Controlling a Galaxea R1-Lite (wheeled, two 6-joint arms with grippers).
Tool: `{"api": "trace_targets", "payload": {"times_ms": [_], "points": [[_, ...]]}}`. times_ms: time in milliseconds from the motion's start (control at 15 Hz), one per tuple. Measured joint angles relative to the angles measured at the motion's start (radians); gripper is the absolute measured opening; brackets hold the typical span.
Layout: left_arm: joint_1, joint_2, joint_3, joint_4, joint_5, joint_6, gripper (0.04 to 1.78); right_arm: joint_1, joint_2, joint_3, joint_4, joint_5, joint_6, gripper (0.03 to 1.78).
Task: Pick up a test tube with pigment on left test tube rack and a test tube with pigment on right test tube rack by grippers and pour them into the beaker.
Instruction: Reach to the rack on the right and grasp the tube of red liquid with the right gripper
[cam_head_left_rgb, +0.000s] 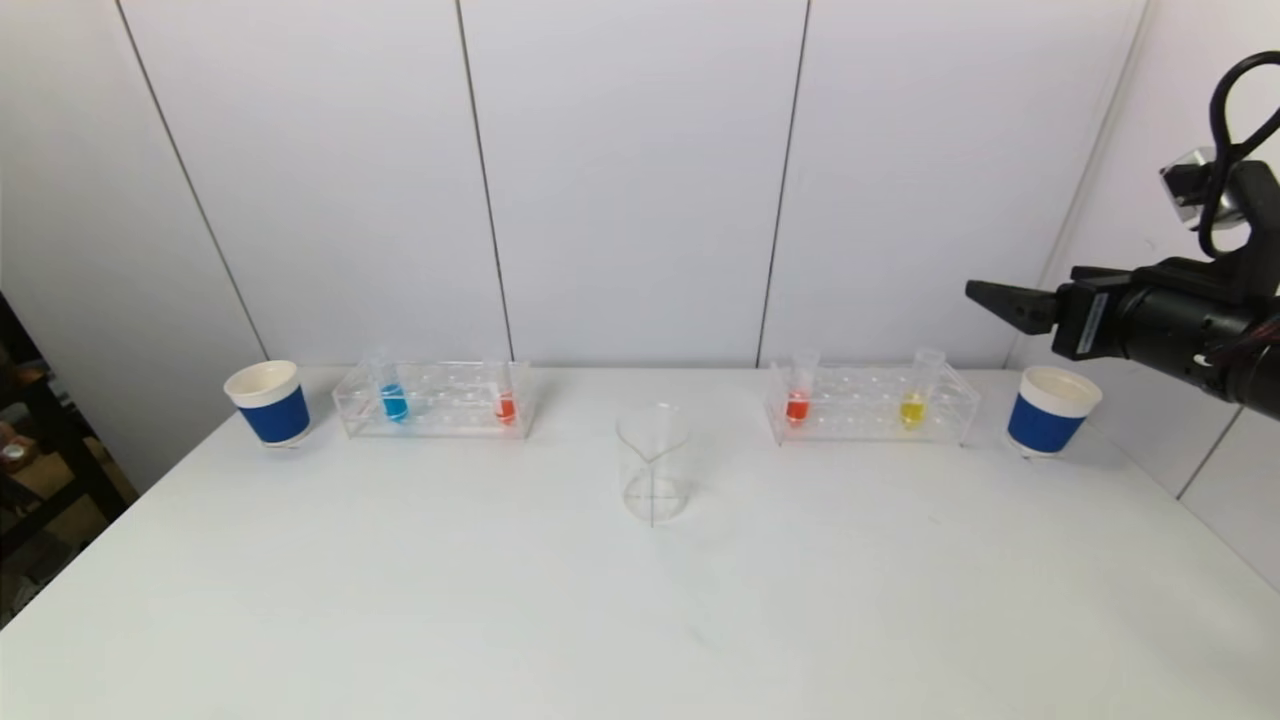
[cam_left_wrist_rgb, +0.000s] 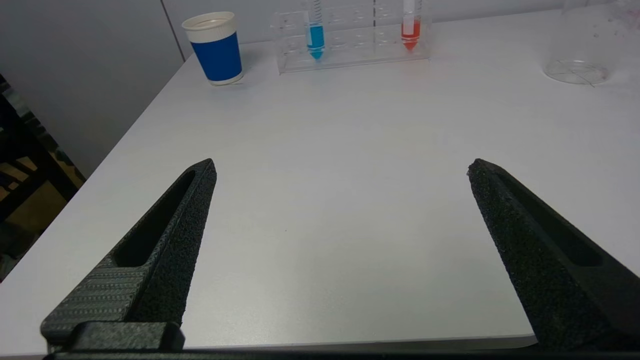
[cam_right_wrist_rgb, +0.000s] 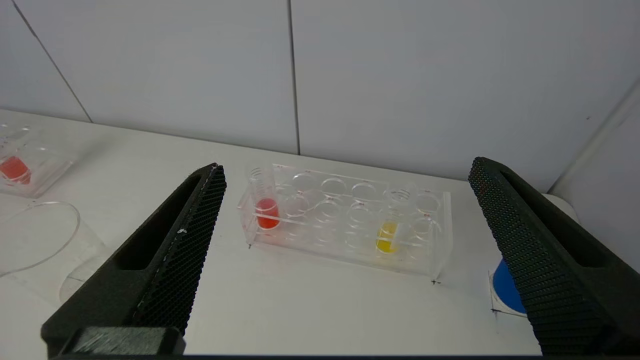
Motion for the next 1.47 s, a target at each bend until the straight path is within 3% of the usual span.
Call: {"api": "trace_targets", "payload": {"times_ms": [133, 333, 533, 733, 1200, 1467], "points": [[0.0, 0.0, 0.0, 0.0, 0.0, 0.0, 1.76, 0.008, 0.056, 0.019, -0.076, 0.012, -0.005, 1.77], [0.0, 0.0, 0.0, 0.0, 0.0, 0.0, 1.76, 0.021, 0.155, 0.077, -0.276, 0.031, -0.03, 1.77], [0.0, 0.0, 0.0, 0.0, 0.0, 0.0, 1.76, 0.059, 0.252, 0.154, -0.48, 0.025, -0.029, 1.77], [0.0, 0.0, 0.0, 0.0, 0.0, -0.001, 1.76, 0.108, 0.345, 0.21, -0.623, 0.016, -0.031, 1.77], [0.0, 0.0, 0.0, 0.0, 0.0, 0.0, 1.76, 0.225, 0.513, 0.238, -0.794, -0.078, -0.033, 1.77], [0.0, 0.0, 0.0, 0.0, 0.0, 0.0, 1.76, 0.259, 0.614, 0.201, -0.853, -0.136, -0.031, 1.77]]}}
